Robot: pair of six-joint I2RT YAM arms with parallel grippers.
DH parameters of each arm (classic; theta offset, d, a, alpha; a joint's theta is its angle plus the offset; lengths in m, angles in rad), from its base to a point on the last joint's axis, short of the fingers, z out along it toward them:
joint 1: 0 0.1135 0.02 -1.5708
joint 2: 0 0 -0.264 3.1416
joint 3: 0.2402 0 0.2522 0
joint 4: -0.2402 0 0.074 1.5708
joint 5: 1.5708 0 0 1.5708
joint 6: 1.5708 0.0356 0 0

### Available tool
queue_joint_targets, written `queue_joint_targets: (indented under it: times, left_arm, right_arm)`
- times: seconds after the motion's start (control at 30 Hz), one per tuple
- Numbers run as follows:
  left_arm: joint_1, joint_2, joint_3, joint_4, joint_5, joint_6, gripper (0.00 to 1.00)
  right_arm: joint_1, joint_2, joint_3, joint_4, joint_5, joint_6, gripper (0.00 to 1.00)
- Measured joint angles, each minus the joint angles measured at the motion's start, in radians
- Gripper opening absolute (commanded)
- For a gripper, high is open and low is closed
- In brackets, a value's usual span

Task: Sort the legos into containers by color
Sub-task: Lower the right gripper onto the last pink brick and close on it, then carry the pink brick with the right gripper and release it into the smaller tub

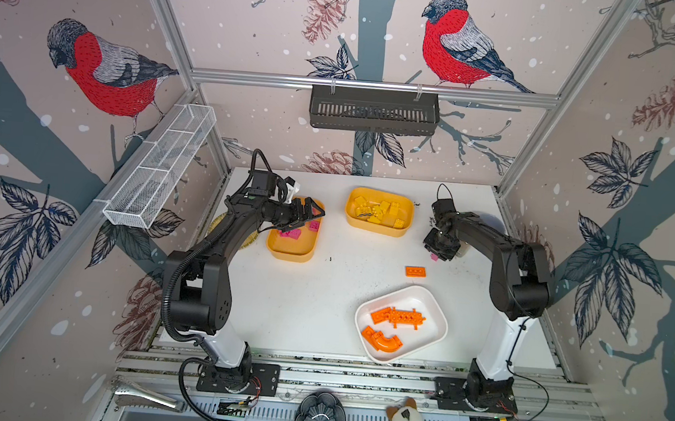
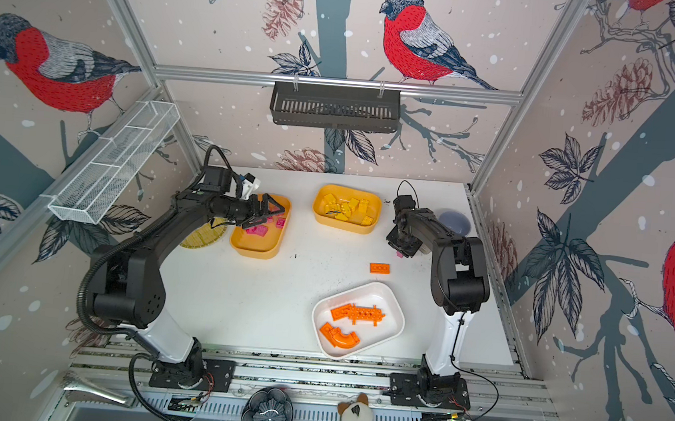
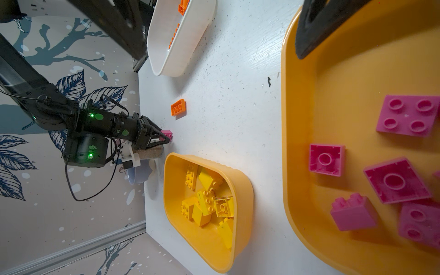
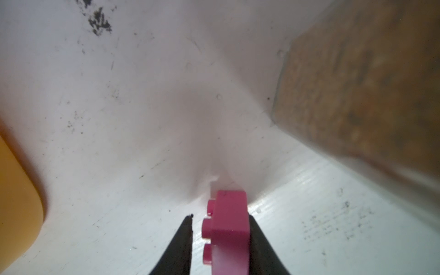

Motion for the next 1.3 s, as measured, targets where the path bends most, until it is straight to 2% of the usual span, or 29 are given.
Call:
queue_joint_targets:
  times: [0.17,0.3,0.57,0.73,0.83,1.0,1.3]
  left_arm:
    - [0.0,0.007,0.006,-0.013,-0.001,0.015,0.97]
    - [0.003,0.01,0.024,-0.049,-0.004,0.038,0.97]
    - [0.08,-0.02,0.037,-0.111,-0.039,0.076,0.97]
    - [0.154,-0.055,0.054,-0.15,-0.117,0.089,0.97]
    - [0.172,-0.071,0.059,-0.16,-0.149,0.095,0.97]
    - [0.202,-0.101,0.045,-0.164,-0.201,0.095,0.97]
    - [0.206,-0.12,0.011,-0.156,-0.255,0.085,0.97]
  right_arm:
    - [0.002,0.008,0.01,-0.011,0.003,-0.021,0.21]
    - [0.026,-0.006,0.057,-0.045,-0.002,-0.029,0.2]
    - [0.203,0.013,0.285,-0.044,-0.113,-0.039,0.2]
    - [0.358,0.122,0.468,0.029,-0.273,-0.021,0.21]
    - [0.43,0.23,0.64,0.066,-0.369,-0.021,0.21]
    - [0.496,0.385,0.849,0.122,-0.489,-0.021,0.21]
    - [0.566,0.496,0.877,0.227,-0.577,0.013,0.27]
